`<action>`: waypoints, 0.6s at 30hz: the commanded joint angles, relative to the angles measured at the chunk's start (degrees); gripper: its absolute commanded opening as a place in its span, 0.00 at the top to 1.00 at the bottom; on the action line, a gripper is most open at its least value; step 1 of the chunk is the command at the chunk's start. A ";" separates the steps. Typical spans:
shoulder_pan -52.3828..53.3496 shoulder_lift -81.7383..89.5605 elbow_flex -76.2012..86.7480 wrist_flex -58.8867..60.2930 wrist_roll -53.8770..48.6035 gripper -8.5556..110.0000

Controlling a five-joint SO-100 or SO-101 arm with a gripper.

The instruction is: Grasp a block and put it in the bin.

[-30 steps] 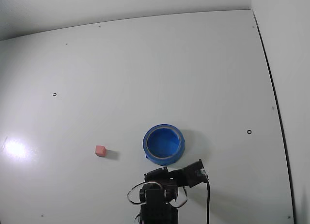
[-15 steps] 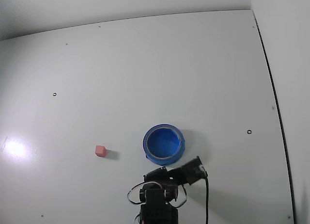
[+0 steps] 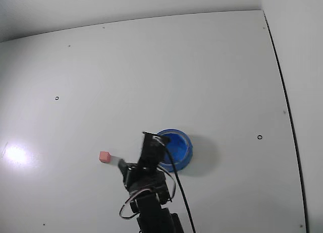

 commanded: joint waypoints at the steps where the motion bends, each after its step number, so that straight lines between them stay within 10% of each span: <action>1: -6.42 -11.51 -11.51 -0.44 1.14 0.69; 18: -12.04 -57.83 -47.64 -0.44 2.11 0.69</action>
